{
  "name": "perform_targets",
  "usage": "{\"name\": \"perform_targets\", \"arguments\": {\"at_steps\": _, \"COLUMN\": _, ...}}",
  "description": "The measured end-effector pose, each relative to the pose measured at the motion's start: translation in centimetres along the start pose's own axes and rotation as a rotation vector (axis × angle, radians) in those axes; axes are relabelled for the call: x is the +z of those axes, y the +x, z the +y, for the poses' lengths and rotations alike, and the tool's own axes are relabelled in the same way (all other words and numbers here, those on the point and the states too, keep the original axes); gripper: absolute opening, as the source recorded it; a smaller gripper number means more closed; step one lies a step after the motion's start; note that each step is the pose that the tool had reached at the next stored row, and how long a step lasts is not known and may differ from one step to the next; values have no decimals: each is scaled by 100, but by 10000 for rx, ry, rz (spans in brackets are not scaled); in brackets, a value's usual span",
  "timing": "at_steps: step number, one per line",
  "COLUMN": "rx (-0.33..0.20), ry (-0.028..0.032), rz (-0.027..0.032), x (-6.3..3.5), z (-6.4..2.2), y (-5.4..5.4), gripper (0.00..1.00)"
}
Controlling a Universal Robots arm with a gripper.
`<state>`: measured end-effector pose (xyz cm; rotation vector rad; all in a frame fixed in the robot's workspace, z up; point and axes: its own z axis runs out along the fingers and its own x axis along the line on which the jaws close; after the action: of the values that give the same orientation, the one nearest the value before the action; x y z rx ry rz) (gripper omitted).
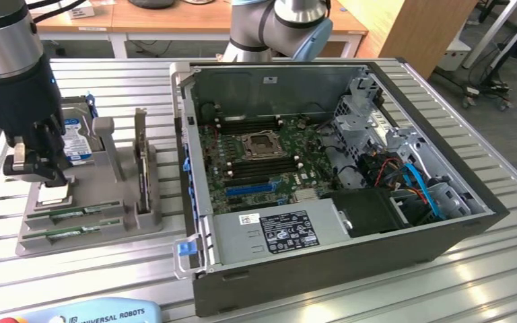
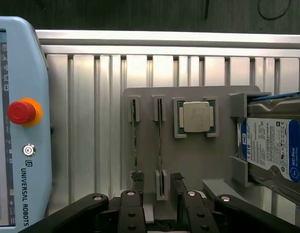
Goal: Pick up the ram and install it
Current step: 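Pick up the ram and move it above insertion slot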
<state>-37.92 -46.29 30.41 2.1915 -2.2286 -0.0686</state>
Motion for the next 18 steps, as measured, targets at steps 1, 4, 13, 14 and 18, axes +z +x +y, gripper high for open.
{"name": "perform_targets", "arguments": {"at_steps": 1, "rx": 0, "ry": 1, "rz": 0, "x": 13, "z": -1, "y": 0, "gripper": 36}}
{"name": "perform_targets", "arguments": {"at_steps": 4, "rx": 0, "ry": 7, "rz": -1, "x": 52, "z": -2, "y": 1, "gripper": 36}}
{"name": "perform_targets", "arguments": {"at_steps": 13, "rx": 0, "ry": 10, "rz": 1, "x": 93, "z": -4, "y": 2, "gripper": 36}}
{"name": "perform_targets", "arguments": {"at_steps": 14, "rx": 0, "ry": 11, "rz": 0, "x": 93, "z": -4, "y": 2, "gripper": 36}}
{"name": "perform_targets", "arguments": {"at_steps": 18, "rx": 0, "ry": 11, "rz": 0, "x": 93, "z": -4, "y": 22, "gripper": 36}}
